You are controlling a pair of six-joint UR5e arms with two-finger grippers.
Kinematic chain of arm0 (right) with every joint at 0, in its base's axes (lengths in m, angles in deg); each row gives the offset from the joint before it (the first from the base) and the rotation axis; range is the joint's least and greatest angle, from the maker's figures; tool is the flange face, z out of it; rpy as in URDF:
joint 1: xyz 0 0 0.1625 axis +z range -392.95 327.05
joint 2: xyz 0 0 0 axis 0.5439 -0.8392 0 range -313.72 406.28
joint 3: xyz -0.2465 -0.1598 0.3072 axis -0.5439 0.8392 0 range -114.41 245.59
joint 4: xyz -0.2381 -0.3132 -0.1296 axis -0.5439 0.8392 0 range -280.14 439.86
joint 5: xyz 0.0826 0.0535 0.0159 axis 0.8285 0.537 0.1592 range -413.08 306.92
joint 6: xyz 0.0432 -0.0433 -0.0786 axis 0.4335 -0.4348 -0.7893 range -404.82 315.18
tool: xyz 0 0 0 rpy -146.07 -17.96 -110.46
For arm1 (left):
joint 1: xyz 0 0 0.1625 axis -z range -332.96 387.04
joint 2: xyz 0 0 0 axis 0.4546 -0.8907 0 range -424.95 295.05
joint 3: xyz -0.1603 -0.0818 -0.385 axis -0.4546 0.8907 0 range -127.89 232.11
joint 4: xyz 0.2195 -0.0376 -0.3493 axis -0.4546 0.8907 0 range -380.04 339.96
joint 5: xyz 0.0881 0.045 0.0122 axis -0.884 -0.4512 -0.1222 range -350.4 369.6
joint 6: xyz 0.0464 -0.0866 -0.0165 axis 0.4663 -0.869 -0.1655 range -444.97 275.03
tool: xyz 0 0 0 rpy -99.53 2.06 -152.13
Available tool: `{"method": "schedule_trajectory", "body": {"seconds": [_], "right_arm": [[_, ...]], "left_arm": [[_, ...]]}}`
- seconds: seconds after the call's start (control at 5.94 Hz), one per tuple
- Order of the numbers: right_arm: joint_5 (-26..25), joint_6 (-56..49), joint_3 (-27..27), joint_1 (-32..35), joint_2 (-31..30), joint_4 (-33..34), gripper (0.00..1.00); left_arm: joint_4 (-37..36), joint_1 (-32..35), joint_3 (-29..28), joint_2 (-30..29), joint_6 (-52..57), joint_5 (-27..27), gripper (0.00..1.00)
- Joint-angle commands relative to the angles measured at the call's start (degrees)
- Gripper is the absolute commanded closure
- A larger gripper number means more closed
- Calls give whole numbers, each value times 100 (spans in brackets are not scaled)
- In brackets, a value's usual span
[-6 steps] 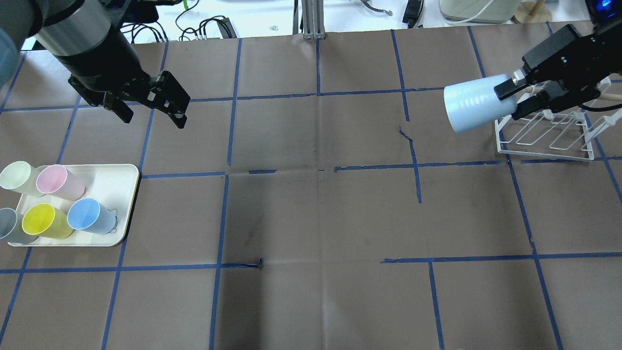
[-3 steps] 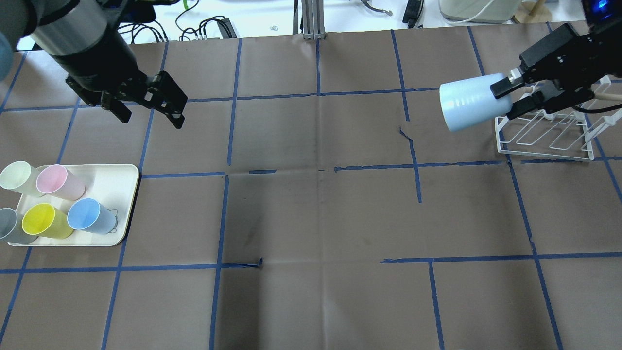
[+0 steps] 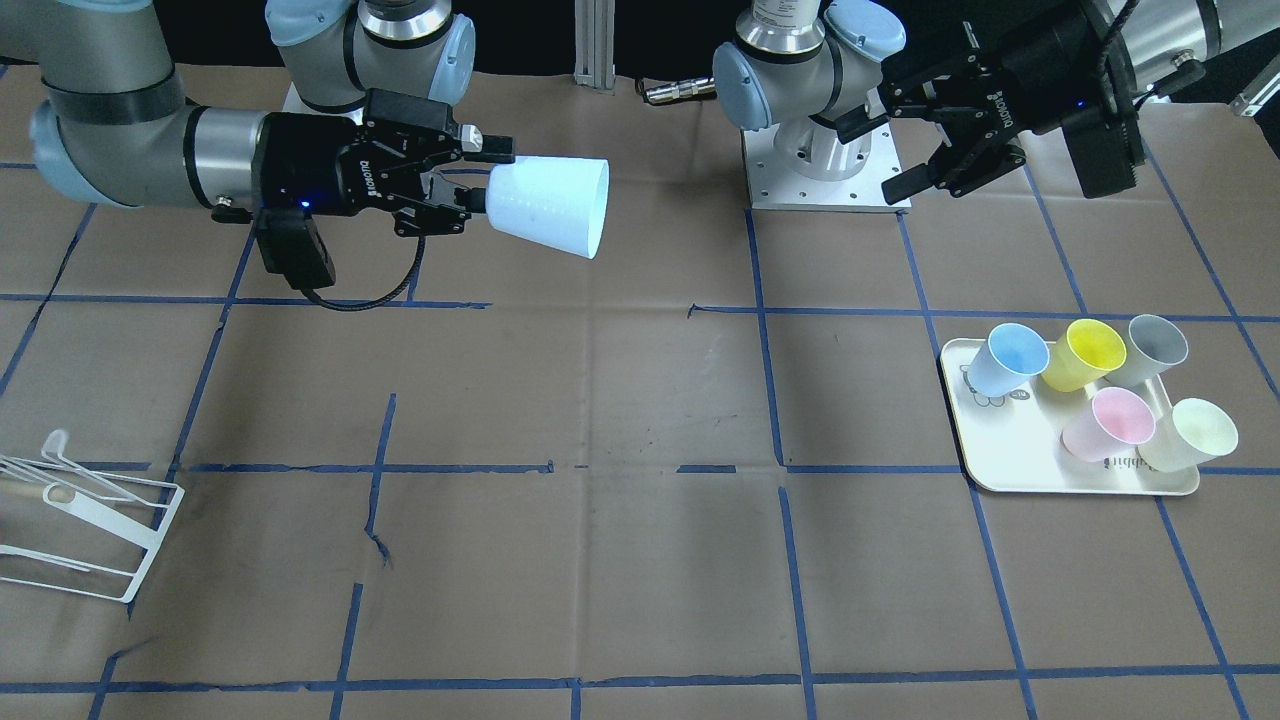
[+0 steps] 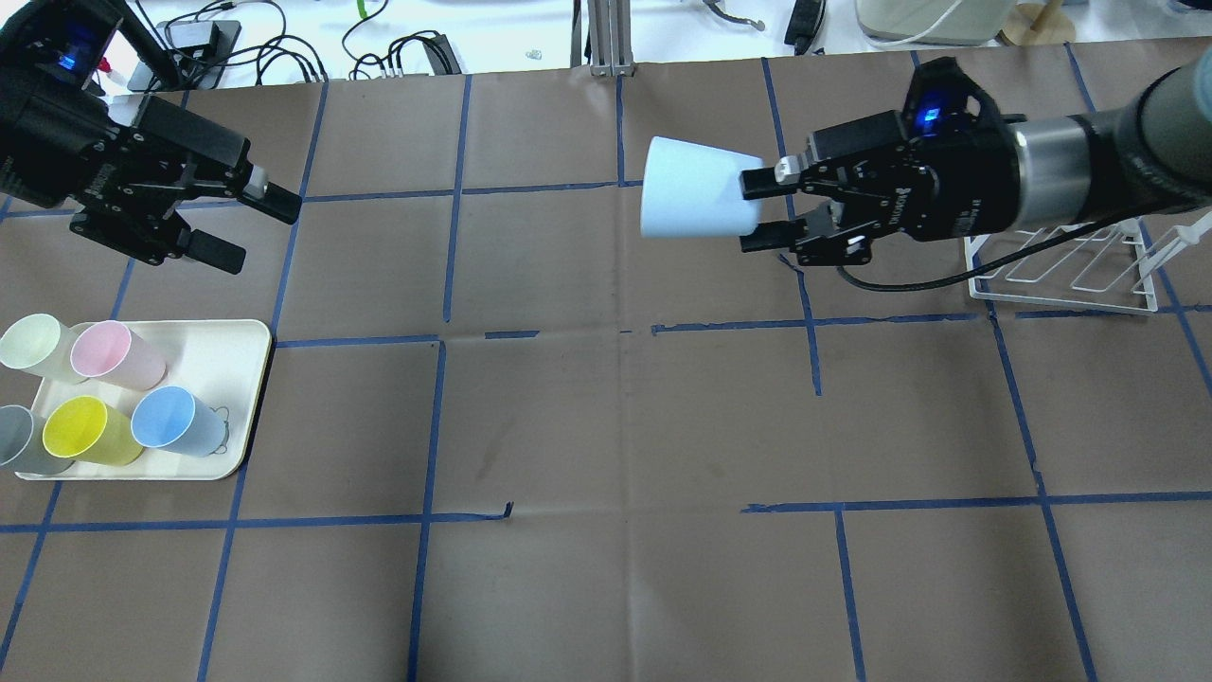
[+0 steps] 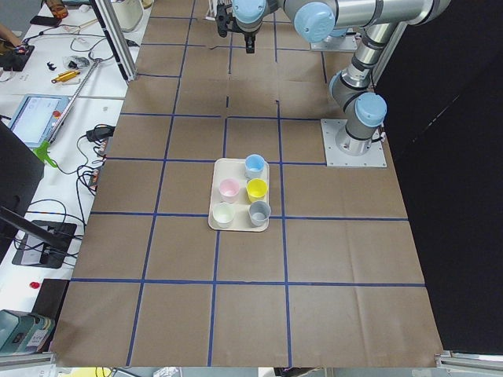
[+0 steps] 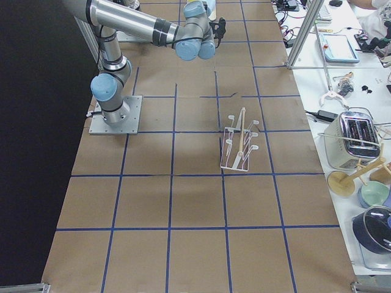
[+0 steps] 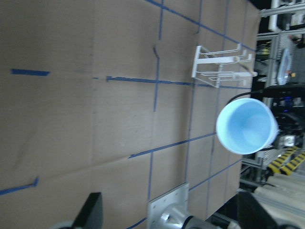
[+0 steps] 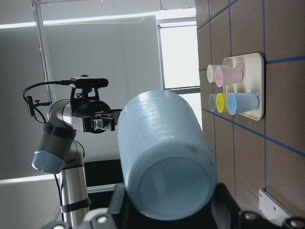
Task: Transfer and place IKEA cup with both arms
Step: 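Carry the cup toward the table center with the right gripper while the left arm rises, then reach the left gripper to the cup's open rim and close it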
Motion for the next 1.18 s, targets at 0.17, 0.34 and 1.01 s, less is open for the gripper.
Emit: {"method": "schedule_trajectory", "body": {"seconds": [0.17, 0.34, 1.01], "right_arm": [[125, 6, -3, 217, -11, -7, 75], [125, -2, -3, 217, -11, -7, 75], [125, -3, -3, 217, -2, -7, 75]], "left_arm": [[-23, 524, 154, -59, 167, 1687, 2], [-111, 666, 215, -251, 167, 2135, 2], [-648, 1509, 242, -789, 9, 2140, 6]]}}
